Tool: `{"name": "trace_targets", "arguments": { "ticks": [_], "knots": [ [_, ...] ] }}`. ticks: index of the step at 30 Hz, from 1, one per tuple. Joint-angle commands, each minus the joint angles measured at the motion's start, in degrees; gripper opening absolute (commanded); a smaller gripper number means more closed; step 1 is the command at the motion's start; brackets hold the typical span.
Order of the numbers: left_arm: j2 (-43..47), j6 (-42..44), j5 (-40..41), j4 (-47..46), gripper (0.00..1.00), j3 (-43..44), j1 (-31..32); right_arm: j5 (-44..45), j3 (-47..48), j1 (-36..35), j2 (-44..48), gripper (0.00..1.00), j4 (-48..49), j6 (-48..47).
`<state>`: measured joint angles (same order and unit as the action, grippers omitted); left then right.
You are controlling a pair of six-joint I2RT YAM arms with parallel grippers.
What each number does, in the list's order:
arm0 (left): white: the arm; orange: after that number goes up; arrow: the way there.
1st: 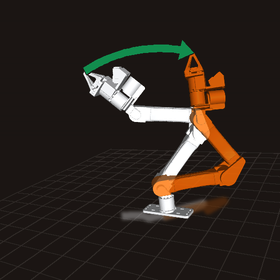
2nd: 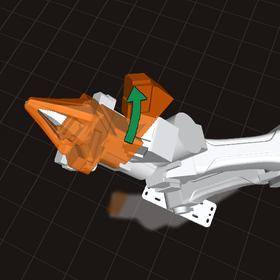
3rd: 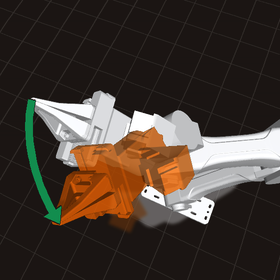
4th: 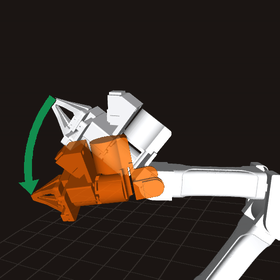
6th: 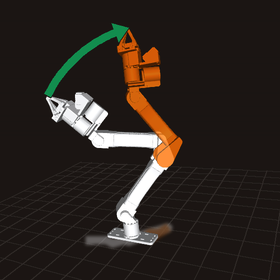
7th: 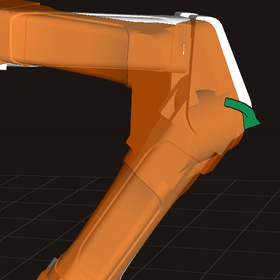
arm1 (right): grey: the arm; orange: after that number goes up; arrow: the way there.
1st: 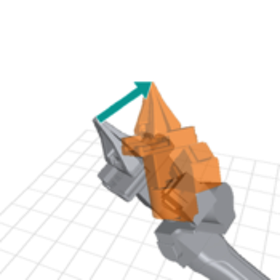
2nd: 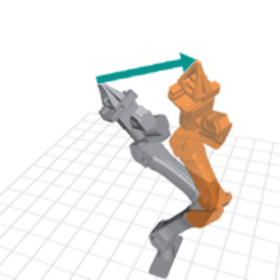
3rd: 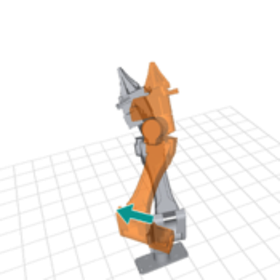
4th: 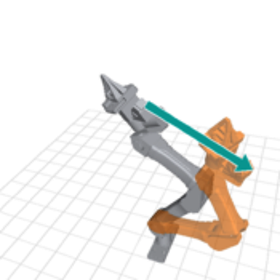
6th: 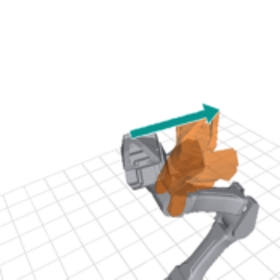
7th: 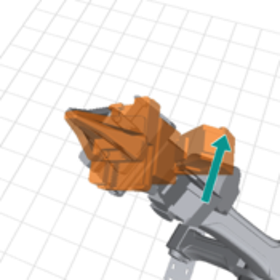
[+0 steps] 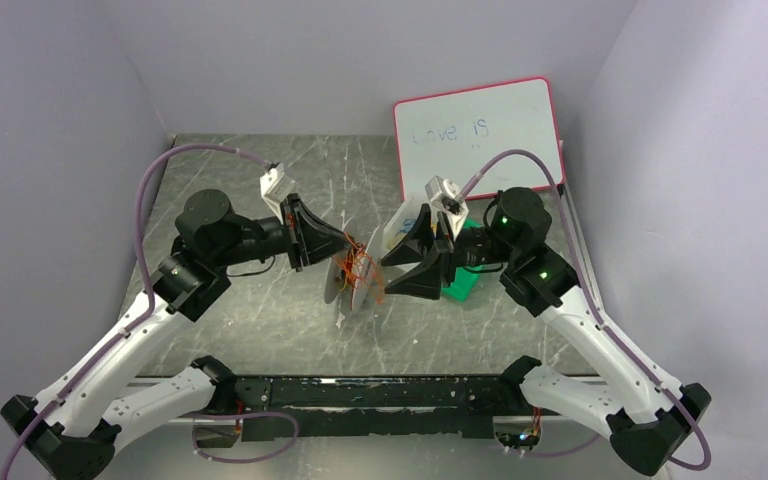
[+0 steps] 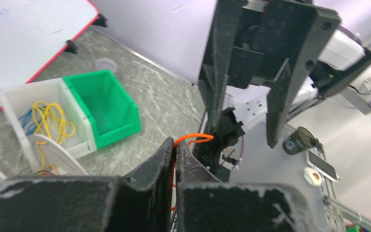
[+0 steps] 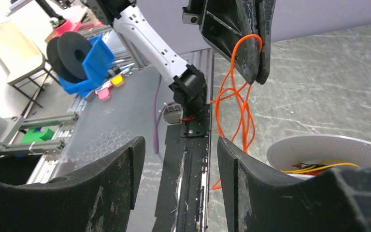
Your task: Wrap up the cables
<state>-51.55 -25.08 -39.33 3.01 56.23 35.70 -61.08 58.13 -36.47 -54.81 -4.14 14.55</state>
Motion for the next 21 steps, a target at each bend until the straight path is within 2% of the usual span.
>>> {"name": "trace_targets", "arguments": {
  "ticks": [1, 8, 13, 21],
  "knots": [
    [0.2, 1.2, 8.7, 5.1, 0.07, 3.0, -0.2, 5.2, 2.5, -0.2, 1.2, 0.6, -4.1, -1.5],
    [-0.2, -1.1, 13.3, 7.4, 0.07, 3.8, -0.2, 2.5, 3.2, -3.6, -2.1, 0.59, 3.0, 2.9],
    [-0.7, -2.5, 14.8, 8.5, 0.07, 4.2, -0.2, 9.6, 7.1, -9.6, -7.2, 0.59, 0.1, -0.4],
    [-0.3, -3.2, 14.7, 9.2, 0.07, 4.2, -0.2, 21.7, 6.3, -10.9, -10.6, 0.59, 2.7, 1.0]
  ]
}}
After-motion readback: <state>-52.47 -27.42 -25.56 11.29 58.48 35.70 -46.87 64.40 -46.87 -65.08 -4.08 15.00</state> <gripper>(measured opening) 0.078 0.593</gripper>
